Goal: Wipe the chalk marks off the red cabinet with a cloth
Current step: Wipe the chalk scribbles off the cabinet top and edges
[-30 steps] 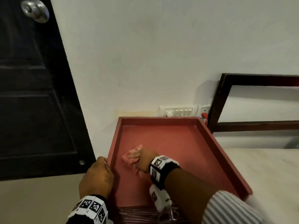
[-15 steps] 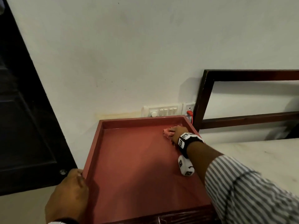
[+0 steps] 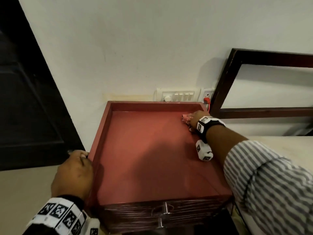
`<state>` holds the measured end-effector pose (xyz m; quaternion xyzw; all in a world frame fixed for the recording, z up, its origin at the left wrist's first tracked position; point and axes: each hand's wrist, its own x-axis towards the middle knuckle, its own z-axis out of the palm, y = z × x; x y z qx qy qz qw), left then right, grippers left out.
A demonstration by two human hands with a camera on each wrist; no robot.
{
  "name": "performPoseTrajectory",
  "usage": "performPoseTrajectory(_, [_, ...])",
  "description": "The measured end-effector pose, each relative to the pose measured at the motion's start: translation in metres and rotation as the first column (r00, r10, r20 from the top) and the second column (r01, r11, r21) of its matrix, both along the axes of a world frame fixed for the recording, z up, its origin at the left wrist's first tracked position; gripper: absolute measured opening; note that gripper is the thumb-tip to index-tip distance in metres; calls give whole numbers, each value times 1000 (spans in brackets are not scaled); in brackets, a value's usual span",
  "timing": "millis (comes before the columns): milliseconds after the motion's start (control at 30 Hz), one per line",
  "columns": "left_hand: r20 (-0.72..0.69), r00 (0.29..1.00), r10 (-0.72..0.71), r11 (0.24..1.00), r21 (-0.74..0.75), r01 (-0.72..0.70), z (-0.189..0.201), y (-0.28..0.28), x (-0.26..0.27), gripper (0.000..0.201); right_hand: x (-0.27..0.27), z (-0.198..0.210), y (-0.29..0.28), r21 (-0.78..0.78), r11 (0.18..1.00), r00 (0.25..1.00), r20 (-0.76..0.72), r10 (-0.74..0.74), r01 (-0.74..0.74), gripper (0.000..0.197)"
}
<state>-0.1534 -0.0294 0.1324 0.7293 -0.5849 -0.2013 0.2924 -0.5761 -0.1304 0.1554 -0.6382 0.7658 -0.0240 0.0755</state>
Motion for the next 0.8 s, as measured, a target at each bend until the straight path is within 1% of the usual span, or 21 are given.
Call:
performPoseTrajectory(33, [-1,1000,7,1000,6,-7,2,2,0,24,5,2,18,14,1000,999,35,5,-5,62])
performPoseTrajectory(67, [0,1000,15,1000,12,-15,3,3,0,25,9,2,40,17,1000,1000,25,-2,1,62])
performPoseTrajectory(133, [4,1000,28,999,25,-28,6,6,-1,25,25,7,96,0,1000,998,61,-3,3,61])
performPoseTrajectory(167, [10,999,32,999,34,-32,8,8,-2,25,29,0,125,8,999,996,72,-46,45,58])
performPoseTrajectory(233, [37,999,34,999,41,-35,10,10,-2,26,44,-16,190,-26,989,976,169,-136,143,53])
performPoseTrajectory(267, [47,998,33,999,40,-35,11,12,-3,26,47,-26,215,-75,978,964,201,-176,194,54])
performPoseTrajectory(300, [58,998,30,999,41,-32,13,13,-3,27,48,-39,231,-120,958,943,244,-227,261,55])
performPoseTrajectory(333, [69,997,25,999,46,-28,14,14,-4,27,48,-48,242,-161,944,929,288,-233,287,58])
performPoseTrajectory(367, [75,997,19,999,49,-23,16,16,-5,26,49,-49,248,-172,952,945,252,-207,254,61])
performPoseTrajectory(400, [84,996,14,998,53,-18,17,17,-5,26,50,-51,247,-166,958,952,243,-188,232,63])
performPoseTrajectory(467, [103,995,3,998,59,-9,20,18,-6,26,49,-43,233,-114,963,944,255,-208,243,62])
performPoseTrajectory(533, [107,994,-3,998,59,-3,20,17,-7,26,47,-34,206,-84,974,965,175,-194,211,63])
performPoseTrajectory(567, [108,994,-4,998,56,-2,20,17,-7,27,48,-26,192,-26,986,983,93,-160,163,64])
performPoseTrajectory(633, [126,992,-4,999,52,-3,19,15,-7,27,52,-14,158,58,995,997,9,-79,79,66])
performPoseTrajectory(700, [153,988,-3,999,48,-5,17,11,-7,27,62,-5,120,147,988,999,-7,-40,41,54])
performPoseTrajectory(733, [163,987,-2,999,42,-5,16,10,-7,27,69,-3,102,155,988,1000,-16,-10,12,49])
performPoseTrajectory(800, [174,985,5,999,31,-11,14,7,-6,27,101,1,72,140,987,996,-21,88,-84,42])
